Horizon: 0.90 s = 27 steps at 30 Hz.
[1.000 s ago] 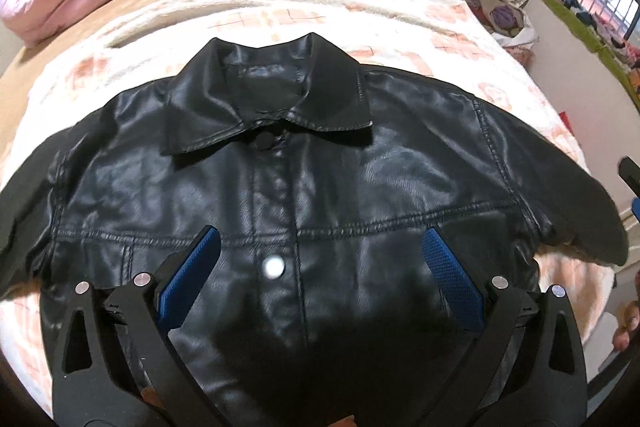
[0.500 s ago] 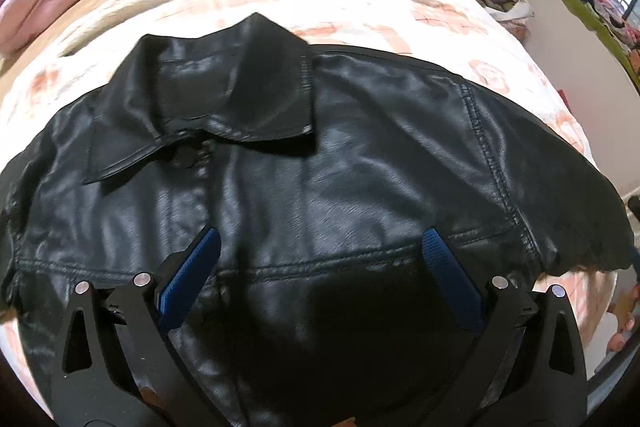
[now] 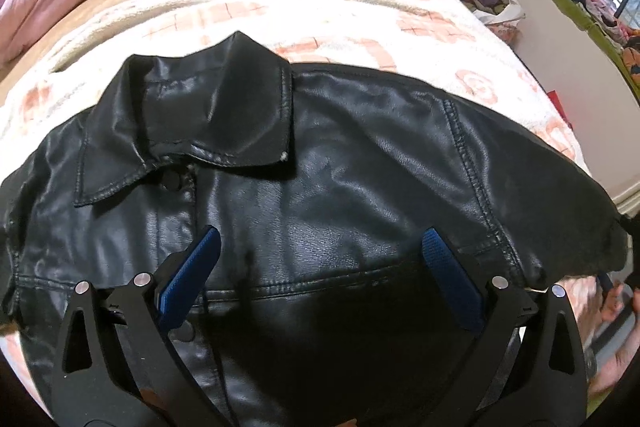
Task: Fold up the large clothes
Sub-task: 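Carry the held sleeve across the jacket front toward the other sleeve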
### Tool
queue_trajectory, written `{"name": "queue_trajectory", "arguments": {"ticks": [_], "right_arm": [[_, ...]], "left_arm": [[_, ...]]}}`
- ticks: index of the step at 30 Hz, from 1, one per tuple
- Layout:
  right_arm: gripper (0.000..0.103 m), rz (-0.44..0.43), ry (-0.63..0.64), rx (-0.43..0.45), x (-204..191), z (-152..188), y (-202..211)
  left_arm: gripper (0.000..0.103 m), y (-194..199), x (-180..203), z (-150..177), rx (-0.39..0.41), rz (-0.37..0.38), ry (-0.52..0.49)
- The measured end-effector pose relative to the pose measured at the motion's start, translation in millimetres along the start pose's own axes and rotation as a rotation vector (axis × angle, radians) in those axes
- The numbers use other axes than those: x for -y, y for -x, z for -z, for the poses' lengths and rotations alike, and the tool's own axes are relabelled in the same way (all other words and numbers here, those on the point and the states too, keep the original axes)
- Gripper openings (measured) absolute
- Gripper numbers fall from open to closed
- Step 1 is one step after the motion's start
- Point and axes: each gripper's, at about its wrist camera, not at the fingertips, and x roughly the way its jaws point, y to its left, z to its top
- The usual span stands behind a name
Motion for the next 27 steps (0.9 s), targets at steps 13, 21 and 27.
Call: {"name": "queue_trajectory", "arguments": {"ticks": [13,21,27], "right_arm": [[0.009,-0.496,0.209,0.053,-75,1,65],[0.007,-0.705,0.529,0.016,-187,52,130],[0.007,-0.856,0.789,-0.033,-255,129,170]], "left_arm": [[0.095,52,-54,-11,0.057,0.000,0.057],[0.095,80,-103,-19,0.087,0.014,0.150],[0.095,111,-142,-19,0.100,0.055,0.204]]}}
